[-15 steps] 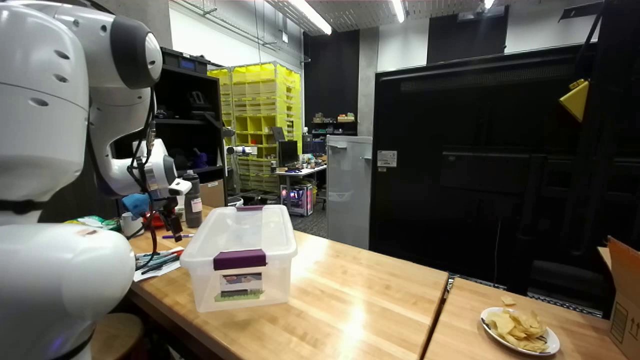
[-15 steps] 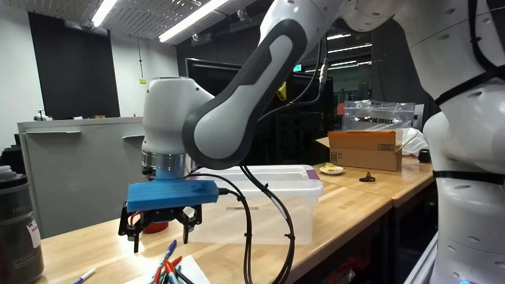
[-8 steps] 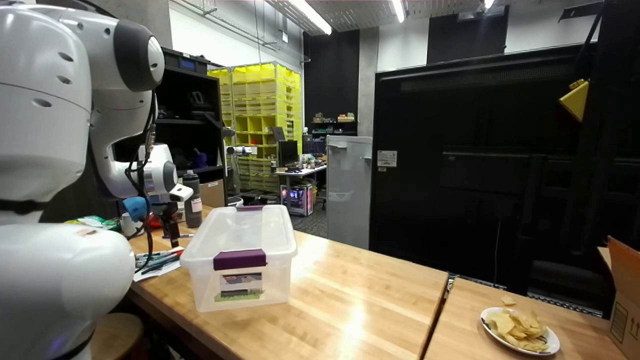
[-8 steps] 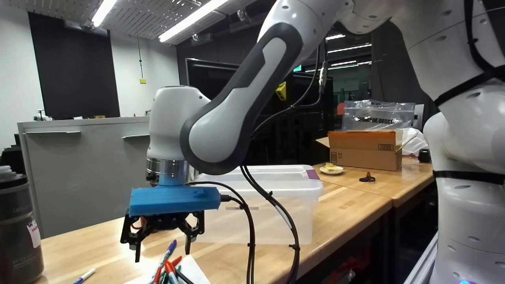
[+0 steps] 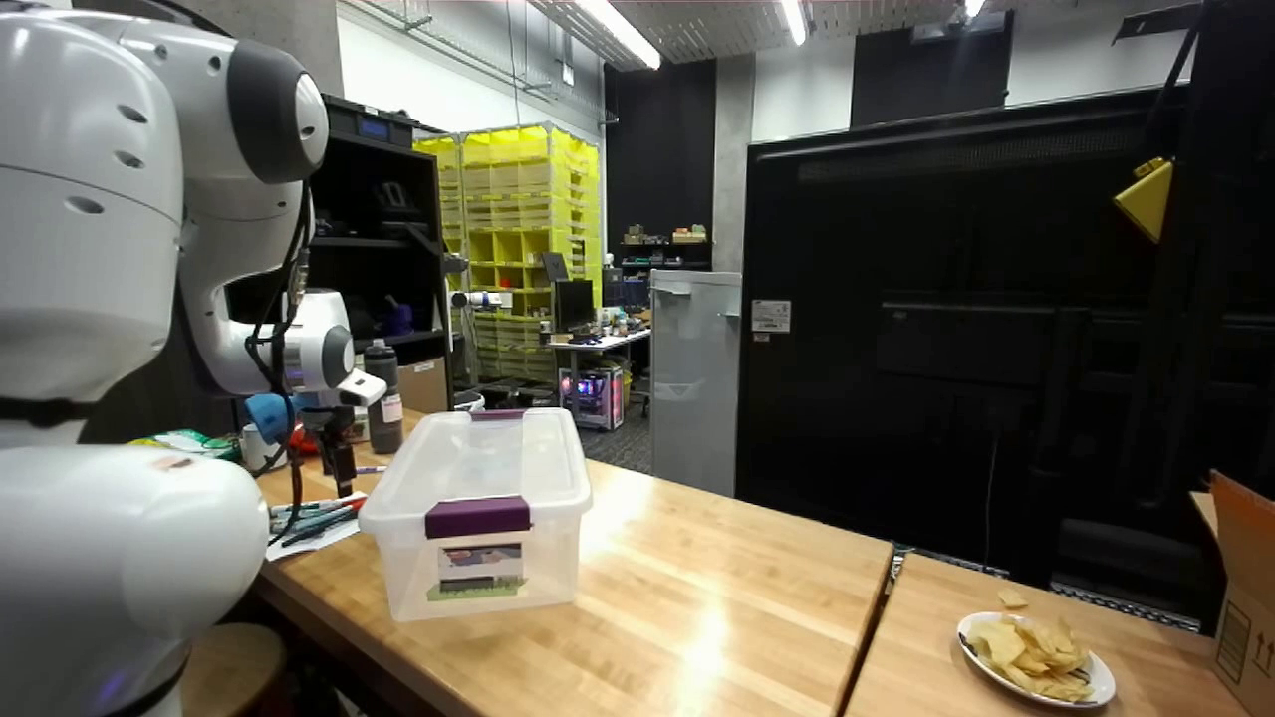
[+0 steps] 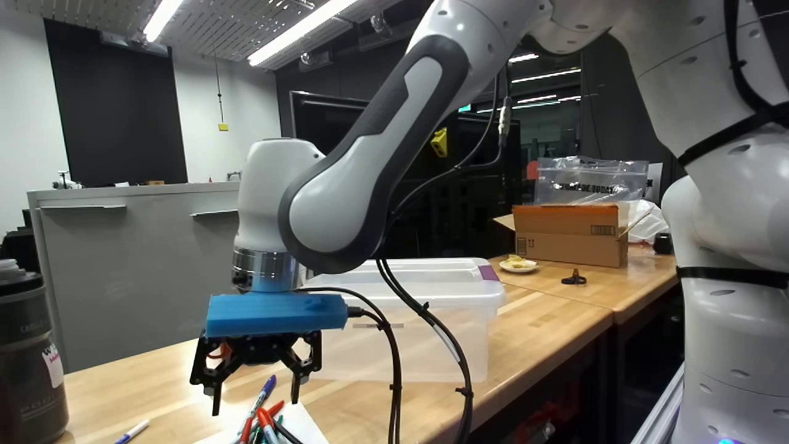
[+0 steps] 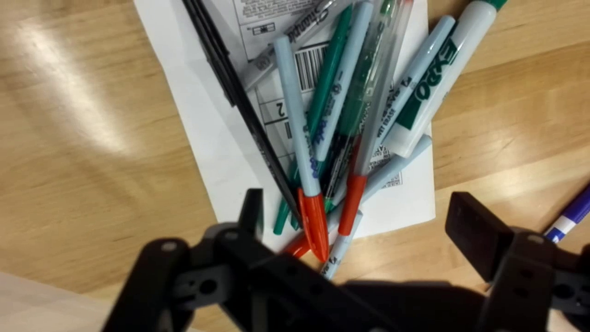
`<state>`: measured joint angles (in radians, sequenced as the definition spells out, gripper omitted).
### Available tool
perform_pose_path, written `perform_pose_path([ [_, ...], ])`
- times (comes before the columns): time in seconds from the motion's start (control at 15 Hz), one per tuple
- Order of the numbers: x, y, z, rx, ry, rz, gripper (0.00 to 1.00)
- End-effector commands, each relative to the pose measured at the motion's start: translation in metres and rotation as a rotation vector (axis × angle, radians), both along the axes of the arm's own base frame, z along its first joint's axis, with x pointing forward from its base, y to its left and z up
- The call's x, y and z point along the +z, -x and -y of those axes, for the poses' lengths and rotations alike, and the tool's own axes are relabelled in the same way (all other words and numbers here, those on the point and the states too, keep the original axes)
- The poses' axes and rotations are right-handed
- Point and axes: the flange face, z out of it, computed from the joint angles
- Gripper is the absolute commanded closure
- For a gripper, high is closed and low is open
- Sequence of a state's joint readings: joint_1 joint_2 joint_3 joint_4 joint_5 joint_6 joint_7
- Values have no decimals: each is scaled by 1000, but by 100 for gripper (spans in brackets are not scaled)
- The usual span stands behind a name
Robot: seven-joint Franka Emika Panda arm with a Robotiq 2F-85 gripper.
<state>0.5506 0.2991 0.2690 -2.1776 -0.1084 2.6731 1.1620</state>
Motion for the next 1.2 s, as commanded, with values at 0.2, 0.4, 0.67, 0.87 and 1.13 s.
perform_pose_path([
  [0.2, -7, -11, 0, 2, -5, -28, 0],
  [0.4, -12, -16, -2, 2, 6, -36, 0],
  [0.67, -17, -22, -4, 4, 18, -45, 0],
  [0.87, -24, -25, -7, 4, 37, -60, 0],
  [1.13, -31, -25, -13, 13, 70, -81, 0],
])
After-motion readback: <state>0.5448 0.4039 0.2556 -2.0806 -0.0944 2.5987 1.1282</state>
